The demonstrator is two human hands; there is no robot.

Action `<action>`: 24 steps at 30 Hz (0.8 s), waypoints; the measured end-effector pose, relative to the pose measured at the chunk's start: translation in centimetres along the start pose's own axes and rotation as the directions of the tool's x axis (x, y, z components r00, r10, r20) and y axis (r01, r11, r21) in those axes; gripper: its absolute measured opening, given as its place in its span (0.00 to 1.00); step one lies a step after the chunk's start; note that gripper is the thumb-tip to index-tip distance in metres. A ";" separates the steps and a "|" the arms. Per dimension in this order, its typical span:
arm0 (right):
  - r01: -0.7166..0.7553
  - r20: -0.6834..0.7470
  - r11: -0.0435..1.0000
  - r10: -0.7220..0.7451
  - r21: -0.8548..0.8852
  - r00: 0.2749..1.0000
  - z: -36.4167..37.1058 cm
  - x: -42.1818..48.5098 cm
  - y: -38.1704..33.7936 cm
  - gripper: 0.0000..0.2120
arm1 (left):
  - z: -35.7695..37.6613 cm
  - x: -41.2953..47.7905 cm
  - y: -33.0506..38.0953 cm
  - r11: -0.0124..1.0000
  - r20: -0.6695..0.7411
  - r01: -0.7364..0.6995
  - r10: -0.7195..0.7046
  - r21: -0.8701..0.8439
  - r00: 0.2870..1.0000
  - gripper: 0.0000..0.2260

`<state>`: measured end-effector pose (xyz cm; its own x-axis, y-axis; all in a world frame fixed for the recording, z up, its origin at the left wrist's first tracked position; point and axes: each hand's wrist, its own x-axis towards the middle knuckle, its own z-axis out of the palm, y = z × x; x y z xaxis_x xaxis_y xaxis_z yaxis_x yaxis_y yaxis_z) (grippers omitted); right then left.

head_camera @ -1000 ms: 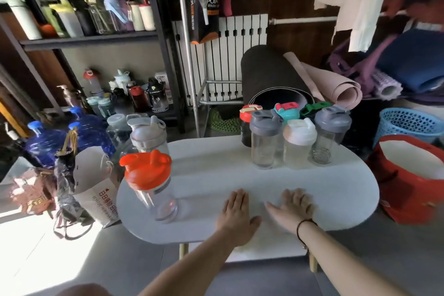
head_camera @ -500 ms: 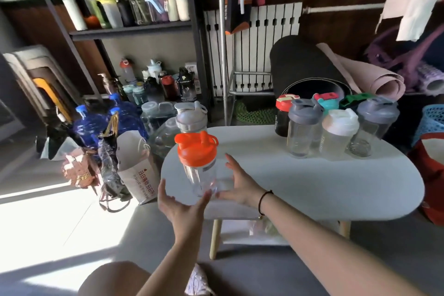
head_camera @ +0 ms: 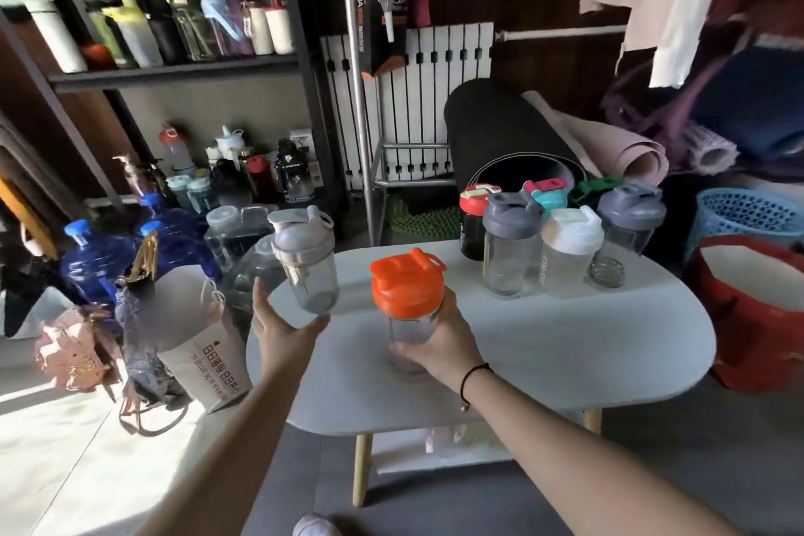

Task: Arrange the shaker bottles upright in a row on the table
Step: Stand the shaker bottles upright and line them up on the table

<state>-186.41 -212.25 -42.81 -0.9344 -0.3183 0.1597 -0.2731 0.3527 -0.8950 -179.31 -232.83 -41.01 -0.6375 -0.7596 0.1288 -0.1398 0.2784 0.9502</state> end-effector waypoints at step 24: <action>-0.281 -0.585 0.958 0.201 -0.049 0.786 -26.7 0.1 11.8 0.43 | 18.2 -7.8 3.0 0.980 0.408 -0.201 0.180 0.008 0.895 0.32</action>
<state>-195.83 -184.63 -42.28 -0.9229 0.3351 0.1896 -0.0103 0.4708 -0.8822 -188.60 -215.39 -44.34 -0.9051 -0.3897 0.1704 -0.0153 0.4303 0.9026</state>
